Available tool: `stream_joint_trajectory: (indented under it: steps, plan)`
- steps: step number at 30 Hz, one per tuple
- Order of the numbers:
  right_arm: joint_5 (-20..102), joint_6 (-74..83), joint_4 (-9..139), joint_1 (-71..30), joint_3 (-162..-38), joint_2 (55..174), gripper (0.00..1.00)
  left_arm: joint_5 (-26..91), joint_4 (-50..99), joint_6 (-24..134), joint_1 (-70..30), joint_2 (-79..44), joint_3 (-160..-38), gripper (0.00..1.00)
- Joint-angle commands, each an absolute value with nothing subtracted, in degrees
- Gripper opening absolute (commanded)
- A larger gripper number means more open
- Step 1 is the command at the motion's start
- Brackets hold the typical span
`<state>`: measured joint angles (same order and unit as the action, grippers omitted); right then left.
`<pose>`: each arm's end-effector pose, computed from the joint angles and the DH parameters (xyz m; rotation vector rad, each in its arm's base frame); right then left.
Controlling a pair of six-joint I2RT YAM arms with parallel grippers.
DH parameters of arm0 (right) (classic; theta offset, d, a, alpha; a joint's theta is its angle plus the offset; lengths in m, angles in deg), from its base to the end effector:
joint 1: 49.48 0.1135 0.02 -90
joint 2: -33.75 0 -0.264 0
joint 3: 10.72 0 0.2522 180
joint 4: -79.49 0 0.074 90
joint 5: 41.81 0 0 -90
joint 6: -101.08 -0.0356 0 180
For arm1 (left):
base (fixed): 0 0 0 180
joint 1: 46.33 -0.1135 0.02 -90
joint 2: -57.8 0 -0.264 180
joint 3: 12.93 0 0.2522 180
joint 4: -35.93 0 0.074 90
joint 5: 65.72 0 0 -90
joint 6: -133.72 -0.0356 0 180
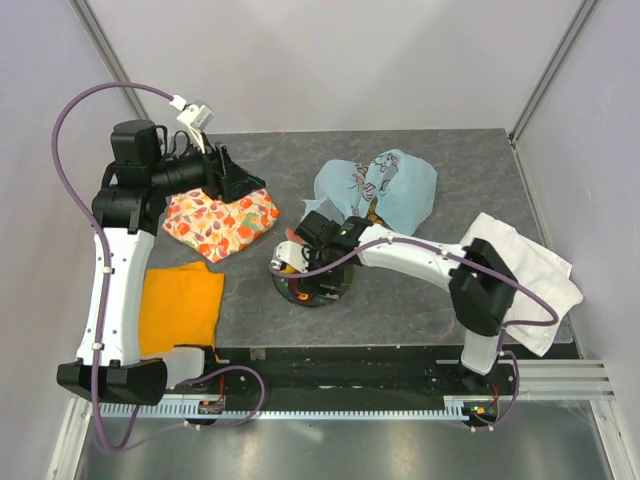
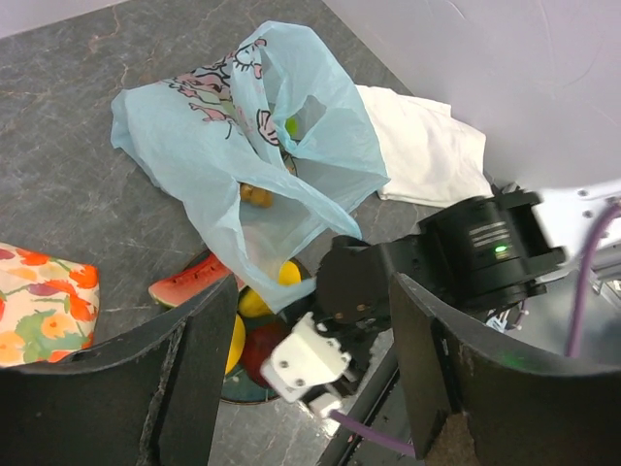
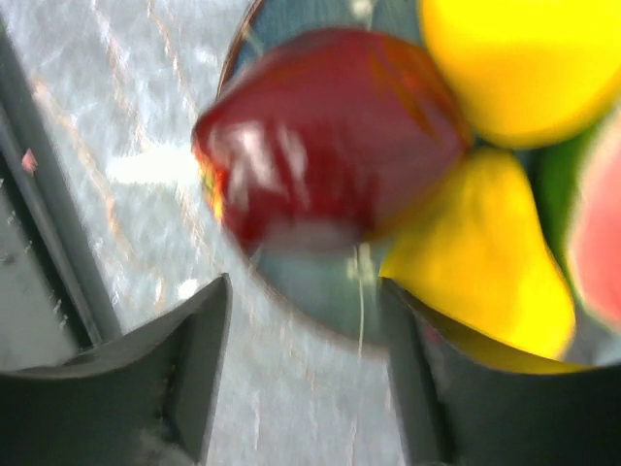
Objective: Take the fake fruits out of the plastic bag
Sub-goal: Adjust the fake fruit on the plate, then adjust the plastic bag at the center of the board.
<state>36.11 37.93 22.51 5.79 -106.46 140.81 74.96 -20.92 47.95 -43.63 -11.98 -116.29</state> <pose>0.2132 0.3206 0.2153 -1.8796 2.0713 0.4184 0.2260 -0.0382 0.4626 0.5510 1.8535 -0.9461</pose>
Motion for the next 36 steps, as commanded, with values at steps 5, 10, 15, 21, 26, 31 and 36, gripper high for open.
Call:
stream_joint_trajectory:
  steps: [5, 10, 15, 21, 26, 31, 36]
  plan:
    - [43.0, 44.5, 7.3, 3.4, -111.8, 119.2, 0.98, 72.7, -18.6, 51.2, -43.9, -14.1, -116.2, 0.73]
    - [45.6, 37.7, 13.1, -6.2, -113.9, 117.6, 0.98, 71.3, -17.8, 54.0, -43.1, -17.3, -112.2, 0.73]
    - [42.7, 36.5, 13.5, -13.3, -118.9, 124.4, 0.79, 70.6, -17.8, 54.0, -38.2, -20.8, -111.1, 0.74]
    - [35.9, 35.0, 15.7, -17.7, -117.5, 130.3, 0.62, 61.7, -24.1, 40.2, -26.1, -25.7, -112.5, 0.76]
    - [34.4, 30.9, 19.8, -20.7, -116.2, 133.7, 0.59, 53.5, -25.8, 30.9, -18.2, -30.0, -112.8, 0.79]
    - [34.9, 29.1, 20.6, -23.6, -119.2, 136.8, 0.6, 48.4, -26.3, 27.2, -12.4, -33.1, -115.6, 0.8]
    - [38.2, 29.4, 21.6, -25.5, -119.7, 139.2, 0.61, 48.7, -26.4, 27.8, -9.2, -37.9, -119.6, 0.8]
